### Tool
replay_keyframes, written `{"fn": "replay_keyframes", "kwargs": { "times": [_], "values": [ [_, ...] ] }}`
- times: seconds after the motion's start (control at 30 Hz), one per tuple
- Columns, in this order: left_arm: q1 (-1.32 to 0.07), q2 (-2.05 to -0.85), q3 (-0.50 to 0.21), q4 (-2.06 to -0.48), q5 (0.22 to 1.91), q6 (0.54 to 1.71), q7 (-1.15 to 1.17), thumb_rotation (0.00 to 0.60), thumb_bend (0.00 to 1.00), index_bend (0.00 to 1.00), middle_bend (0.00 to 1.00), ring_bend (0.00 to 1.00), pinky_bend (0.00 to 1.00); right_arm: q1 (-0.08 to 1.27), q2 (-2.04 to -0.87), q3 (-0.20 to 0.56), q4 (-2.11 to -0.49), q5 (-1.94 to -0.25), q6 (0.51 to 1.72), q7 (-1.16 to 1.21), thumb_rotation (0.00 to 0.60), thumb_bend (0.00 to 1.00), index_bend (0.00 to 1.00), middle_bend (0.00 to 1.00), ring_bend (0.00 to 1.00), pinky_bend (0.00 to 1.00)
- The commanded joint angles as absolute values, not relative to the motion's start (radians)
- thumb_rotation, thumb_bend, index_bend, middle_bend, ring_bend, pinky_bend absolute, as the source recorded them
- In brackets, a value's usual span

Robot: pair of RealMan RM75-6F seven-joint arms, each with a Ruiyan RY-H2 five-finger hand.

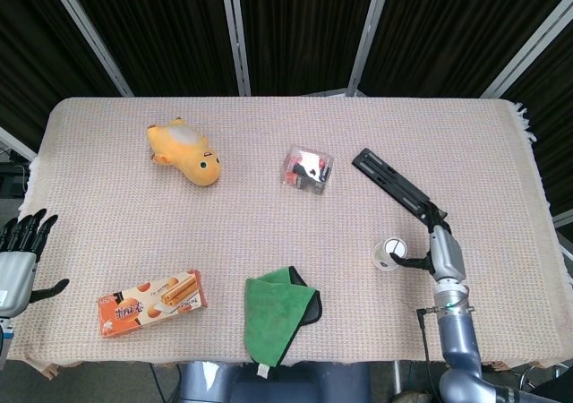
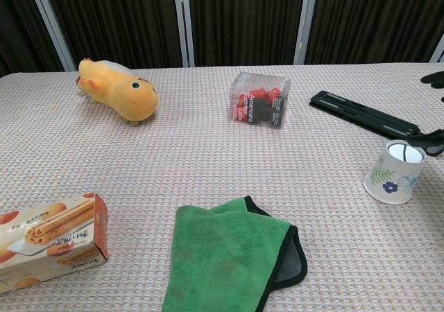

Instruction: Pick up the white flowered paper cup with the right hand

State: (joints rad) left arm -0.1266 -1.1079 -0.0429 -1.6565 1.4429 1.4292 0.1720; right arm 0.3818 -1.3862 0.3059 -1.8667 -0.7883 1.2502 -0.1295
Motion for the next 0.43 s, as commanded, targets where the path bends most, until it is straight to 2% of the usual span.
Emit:
{"fn": "replay_keyframes", "kwargs": {
  "times": [0.03, 0.13, 0.27, 0.43],
  "values": [
    [-0.127, -1.108, -0.043, -1.656, 1.443, 1.429, 0.171, 0.600, 0.00, 0.00, 0.00, 0.00, 0.00, 0.355, -1.268, 0.274, -1.935, -0.885, 1.229, -0.140, 0.600, 0.11, 0.09, 0.00, 0.00, 0.00],
    [-0.127, -1.107, -0.043, -1.657, 1.443, 1.429, 0.171, 0.600, 0.00, 0.00, 0.00, 0.00, 0.00, 0.319, -1.184, 0.200, -1.914, -1.055, 1.255, -0.177, 0.600, 0.09, 0.06, 0.00, 0.00, 0.00],
    [-0.126, -1.109, -0.044, -1.658, 1.441, 1.430, 0.178, 0.600, 0.00, 0.00, 0.00, 0.00, 0.00, 0.262, -1.200, 0.116, -1.787, -1.276, 1.381, -0.209, 0.600, 0.06, 0.02, 0.00, 0.00, 0.00],
    [-0.127, -1.112, -0.046, -1.659, 1.437, 1.429, 0.181, 0.600, 0.00, 0.00, 0.00, 0.00, 0.00, 0.234, -1.211, 0.075, -1.686, -1.359, 1.426, -0.226, 0.600, 0.05, 0.00, 0.00, 0.00, 0.00]
  ]
}}
